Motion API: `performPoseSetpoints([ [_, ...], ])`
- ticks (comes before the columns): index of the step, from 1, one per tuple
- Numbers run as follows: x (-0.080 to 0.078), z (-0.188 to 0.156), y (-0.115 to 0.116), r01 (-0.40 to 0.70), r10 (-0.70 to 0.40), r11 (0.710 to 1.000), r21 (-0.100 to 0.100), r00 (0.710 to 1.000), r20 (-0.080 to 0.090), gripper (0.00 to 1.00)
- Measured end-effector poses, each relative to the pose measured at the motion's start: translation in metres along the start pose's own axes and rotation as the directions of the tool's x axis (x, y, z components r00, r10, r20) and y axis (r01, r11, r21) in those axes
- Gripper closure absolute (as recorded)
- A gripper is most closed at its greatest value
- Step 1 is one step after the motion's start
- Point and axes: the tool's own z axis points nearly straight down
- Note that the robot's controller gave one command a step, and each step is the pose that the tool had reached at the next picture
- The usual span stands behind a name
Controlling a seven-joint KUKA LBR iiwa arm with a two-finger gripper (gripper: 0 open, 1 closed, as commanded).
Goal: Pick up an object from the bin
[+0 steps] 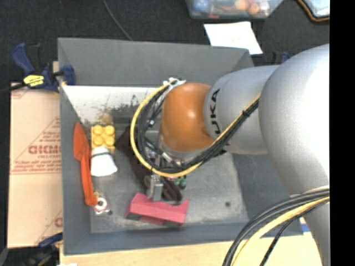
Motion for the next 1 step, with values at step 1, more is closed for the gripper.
performPoseSetpoints([
  [1,0.0021,-0.0479,-0.0013,-0.176,0.176,0.984,0.001,0.984,0.001,0.0],
])
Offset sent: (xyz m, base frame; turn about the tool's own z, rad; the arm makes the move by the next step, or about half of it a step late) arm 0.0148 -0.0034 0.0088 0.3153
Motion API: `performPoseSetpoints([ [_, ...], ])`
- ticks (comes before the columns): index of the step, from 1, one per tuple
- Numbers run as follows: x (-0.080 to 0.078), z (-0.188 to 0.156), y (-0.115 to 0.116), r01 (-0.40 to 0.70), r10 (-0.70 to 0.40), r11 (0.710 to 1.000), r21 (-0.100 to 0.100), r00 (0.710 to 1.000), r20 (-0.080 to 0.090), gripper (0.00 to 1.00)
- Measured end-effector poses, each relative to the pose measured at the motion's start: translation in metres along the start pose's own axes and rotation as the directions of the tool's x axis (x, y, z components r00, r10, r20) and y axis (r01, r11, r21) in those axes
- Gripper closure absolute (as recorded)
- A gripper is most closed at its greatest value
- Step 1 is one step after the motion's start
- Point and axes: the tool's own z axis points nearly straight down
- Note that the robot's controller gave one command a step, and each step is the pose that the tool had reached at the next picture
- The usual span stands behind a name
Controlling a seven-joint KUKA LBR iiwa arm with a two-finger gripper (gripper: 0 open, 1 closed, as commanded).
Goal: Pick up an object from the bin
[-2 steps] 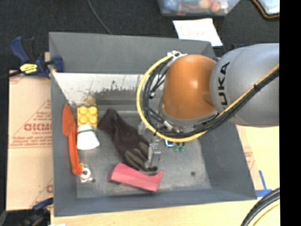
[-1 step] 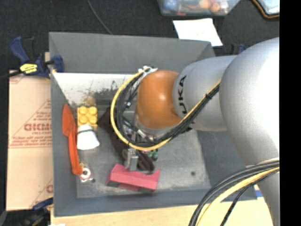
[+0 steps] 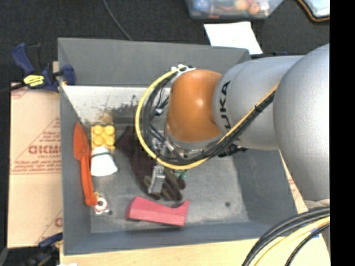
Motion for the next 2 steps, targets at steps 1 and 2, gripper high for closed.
performPoseSetpoints([
  [1,-0.018,0.039,0.0,-0.135,0.135,0.991,0.0,0.991,-0.004,0.0],
  [2,0.005,0.076,0.059,-0.164,0.164,0.986,-0.002,0.986,0.001,0.0],
])
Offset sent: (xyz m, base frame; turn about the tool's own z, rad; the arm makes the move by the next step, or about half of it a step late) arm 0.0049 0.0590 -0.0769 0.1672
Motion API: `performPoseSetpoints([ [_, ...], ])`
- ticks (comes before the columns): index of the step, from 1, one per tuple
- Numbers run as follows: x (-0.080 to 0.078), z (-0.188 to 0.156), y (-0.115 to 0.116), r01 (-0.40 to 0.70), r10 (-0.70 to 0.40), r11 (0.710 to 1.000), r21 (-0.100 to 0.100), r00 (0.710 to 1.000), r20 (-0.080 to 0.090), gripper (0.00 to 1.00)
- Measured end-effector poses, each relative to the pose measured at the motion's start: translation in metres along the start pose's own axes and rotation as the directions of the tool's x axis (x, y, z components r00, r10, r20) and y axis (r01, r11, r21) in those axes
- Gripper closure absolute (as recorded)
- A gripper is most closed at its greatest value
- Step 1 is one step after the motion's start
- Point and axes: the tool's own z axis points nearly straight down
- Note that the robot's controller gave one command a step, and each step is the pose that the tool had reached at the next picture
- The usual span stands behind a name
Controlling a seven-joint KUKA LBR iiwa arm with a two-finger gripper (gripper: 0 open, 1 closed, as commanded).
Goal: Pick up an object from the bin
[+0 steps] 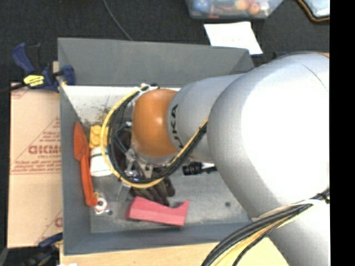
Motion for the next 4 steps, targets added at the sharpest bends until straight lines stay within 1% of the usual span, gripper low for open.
performPoseSetpoints([
  [1,0.004,-0.002,-0.044,-0.078,0.078,0.997,-0.003,0.997,0.009,1.0],
  [2,0.004,-0.002,-0.044,-0.078,0.078,0.997,-0.003,0.997,0.009,1.0],
  [3,0.005,-0.013,-0.045,-0.079,0.079,0.997,-0.001,0.997,0.006,1.0],
  [4,0.004,-0.033,-0.045,-0.078,0.079,0.997,-0.003,0.997,0.007,1.0],
])
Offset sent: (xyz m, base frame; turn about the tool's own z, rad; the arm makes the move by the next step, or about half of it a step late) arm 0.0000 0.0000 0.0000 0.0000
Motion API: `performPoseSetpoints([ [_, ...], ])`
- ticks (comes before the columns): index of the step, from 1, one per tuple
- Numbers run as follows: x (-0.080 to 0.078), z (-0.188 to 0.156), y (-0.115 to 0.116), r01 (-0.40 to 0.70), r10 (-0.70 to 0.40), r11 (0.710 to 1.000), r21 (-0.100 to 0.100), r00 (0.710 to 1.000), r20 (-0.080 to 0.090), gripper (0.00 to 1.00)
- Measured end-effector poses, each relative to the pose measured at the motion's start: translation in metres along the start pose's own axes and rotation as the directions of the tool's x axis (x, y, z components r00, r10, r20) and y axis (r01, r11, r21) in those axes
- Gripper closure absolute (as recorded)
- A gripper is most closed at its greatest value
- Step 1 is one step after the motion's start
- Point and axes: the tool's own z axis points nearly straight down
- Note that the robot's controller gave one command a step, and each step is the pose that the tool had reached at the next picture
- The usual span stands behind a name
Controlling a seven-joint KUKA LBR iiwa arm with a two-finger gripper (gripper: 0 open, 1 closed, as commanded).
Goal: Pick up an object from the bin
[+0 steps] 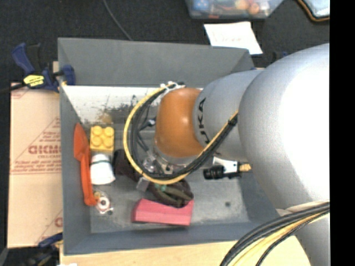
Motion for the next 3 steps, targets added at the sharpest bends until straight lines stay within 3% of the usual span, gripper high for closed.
performPoseSetpoints([
  [3,-0.001,-0.035,-0.001,0.001,-0.001,1.0,0.0,1.0,0.0,1.0],
])
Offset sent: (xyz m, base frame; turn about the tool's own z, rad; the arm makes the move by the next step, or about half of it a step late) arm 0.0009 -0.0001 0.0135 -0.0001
